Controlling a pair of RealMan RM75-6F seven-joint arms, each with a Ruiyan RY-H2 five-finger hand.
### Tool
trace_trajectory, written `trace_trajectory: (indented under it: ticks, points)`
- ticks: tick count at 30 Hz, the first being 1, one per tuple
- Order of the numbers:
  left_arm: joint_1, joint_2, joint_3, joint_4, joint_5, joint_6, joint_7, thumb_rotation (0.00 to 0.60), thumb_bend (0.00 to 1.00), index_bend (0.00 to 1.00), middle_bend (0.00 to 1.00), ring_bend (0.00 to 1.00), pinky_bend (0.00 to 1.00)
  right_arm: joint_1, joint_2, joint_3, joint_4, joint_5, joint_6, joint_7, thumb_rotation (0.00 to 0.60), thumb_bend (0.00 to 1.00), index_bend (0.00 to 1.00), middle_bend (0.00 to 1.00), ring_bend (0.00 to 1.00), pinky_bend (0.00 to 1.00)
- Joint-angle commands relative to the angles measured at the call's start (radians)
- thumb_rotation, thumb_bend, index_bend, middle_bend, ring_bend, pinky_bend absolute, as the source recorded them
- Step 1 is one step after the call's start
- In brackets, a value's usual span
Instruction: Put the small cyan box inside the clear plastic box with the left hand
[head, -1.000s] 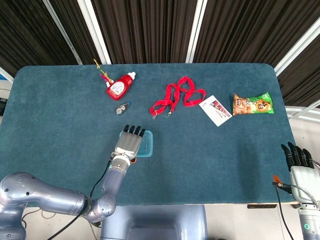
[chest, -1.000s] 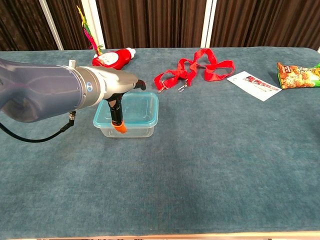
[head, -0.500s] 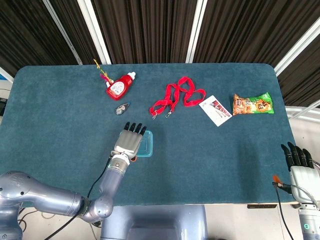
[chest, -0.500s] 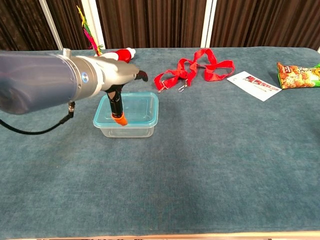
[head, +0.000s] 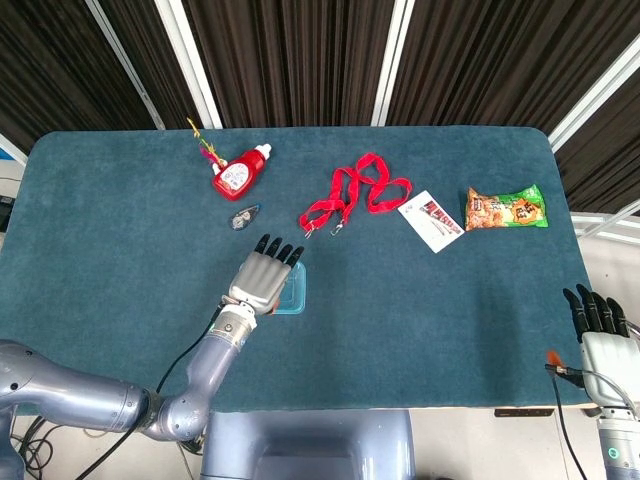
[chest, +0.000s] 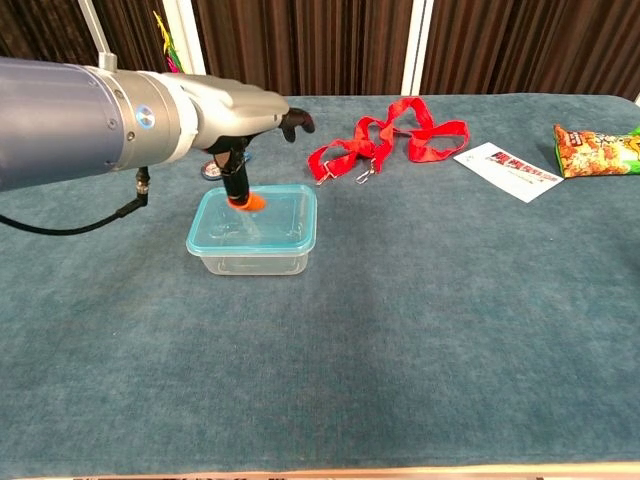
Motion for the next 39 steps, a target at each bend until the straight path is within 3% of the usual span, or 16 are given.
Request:
trace_trajectory:
  ticks: [1,11,20,25,29,39]
  points:
    - [0.017,-0.002,0.031,0.058,0.098,-0.059,-0.064,0.6,0.41,0.09,0.2,0.1,0.02,-0.001,0.0,0.001,0.0,0.001,0.002,0.001,0.6,0.31,0.04,0.04,0.04,0.0]
    - [0.053,-0.018,0.054,0.172,0.266,-0.155,-0.223,0.6,0.52,0.37,0.49,0.33,0.26,-0.004,0.0,0.003,0.001,0.012,0.002,0.004,0.6,0.31,0.04,0.04,0.04,0.0]
    - [0.069,-0.05,0.07,0.235,0.38,-0.157,-0.282,0.6,0.54,0.55,0.54,0.35,0.28,-0.005,0.001,0.004,-0.002,0.016,0.001,0.007,0.6,0.31,0.04,0.04,0.04,0.0]
    - [0.082,-0.081,0.07,0.275,0.408,-0.144,-0.306,0.6,0.54,0.59,0.53,0.35,0.28,-0.006,0.002,0.005,-0.004,0.019,-0.001,0.009,0.6,0.31,0.04,0.04,0.04,0.0]
    - [0.086,-0.102,0.066,0.306,0.405,-0.148,-0.312,0.6,0.54,0.54,0.52,0.35,0.28,-0.006,0.002,0.005,-0.005,0.023,-0.003,0.009,0.6,0.31,0.04,0.04,0.04,0.0]
    - [0.09,-0.14,0.064,0.366,0.421,-0.15,-0.304,0.6,0.54,0.54,0.51,0.35,0.28,-0.006,0.004,0.005,-0.008,0.026,-0.006,0.009,0.6,0.31,0.04,0.04,0.04,0.0]
